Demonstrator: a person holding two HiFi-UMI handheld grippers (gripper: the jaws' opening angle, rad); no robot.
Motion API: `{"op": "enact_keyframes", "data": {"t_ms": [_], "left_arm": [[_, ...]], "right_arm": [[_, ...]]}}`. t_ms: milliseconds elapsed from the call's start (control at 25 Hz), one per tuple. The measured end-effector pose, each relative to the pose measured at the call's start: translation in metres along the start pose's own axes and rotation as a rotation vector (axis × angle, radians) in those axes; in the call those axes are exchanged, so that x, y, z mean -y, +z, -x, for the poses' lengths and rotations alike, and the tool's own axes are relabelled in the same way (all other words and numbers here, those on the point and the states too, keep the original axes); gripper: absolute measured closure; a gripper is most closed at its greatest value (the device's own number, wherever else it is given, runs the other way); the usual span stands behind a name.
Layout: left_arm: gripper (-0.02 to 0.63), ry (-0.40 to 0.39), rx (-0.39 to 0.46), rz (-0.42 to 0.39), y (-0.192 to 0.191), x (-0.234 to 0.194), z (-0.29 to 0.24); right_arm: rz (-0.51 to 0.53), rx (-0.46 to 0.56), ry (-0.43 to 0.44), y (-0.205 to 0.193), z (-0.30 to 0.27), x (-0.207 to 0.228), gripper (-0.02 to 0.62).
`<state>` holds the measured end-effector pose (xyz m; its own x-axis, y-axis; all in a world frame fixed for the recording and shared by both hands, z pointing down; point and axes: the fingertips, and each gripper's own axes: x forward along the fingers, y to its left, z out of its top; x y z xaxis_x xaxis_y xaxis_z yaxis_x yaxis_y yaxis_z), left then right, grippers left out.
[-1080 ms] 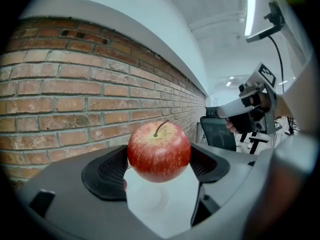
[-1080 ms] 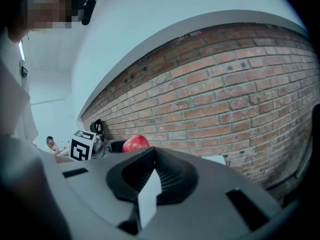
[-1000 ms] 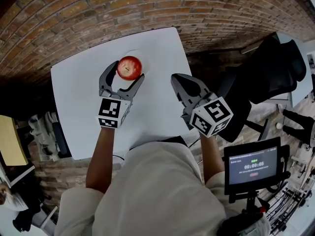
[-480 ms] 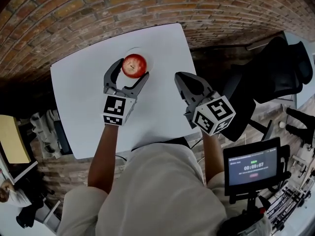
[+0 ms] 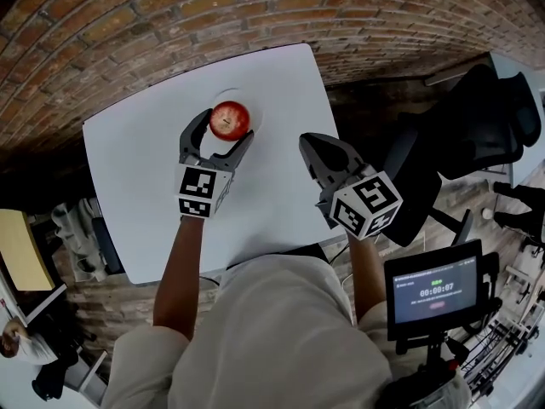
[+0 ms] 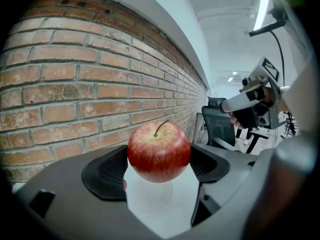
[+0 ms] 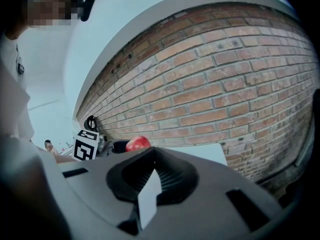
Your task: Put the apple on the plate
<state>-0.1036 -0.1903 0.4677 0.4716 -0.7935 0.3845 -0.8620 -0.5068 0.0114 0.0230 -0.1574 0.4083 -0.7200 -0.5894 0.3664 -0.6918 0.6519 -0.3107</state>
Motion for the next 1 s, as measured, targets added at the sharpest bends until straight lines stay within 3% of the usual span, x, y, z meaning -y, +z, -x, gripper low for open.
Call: {"op": "enact_keyframes", "data": {"t_ms": [560, 720, 1000], "left_arm": [[0.216, -0.017, -0.069, 0.025, -0.036, -0.009, -0.035], [0.216, -0.033, -0.074, -0.007, -0.045, -0.010, -0.042], [0.216, -0.004, -0.123, 0.007, -0.066, -0.022, -0.054]], "right_arm": [[-0.031, -0.039, -0.024, -0.017, -0.005, 0.016, 0.592], [-0.037, -0.054, -0.017, -0.021, -0.006, 0.014, 0.592], [-0.050, -0.070, -0.019, -0.027, -0.007, 0.018, 0.592]]}}
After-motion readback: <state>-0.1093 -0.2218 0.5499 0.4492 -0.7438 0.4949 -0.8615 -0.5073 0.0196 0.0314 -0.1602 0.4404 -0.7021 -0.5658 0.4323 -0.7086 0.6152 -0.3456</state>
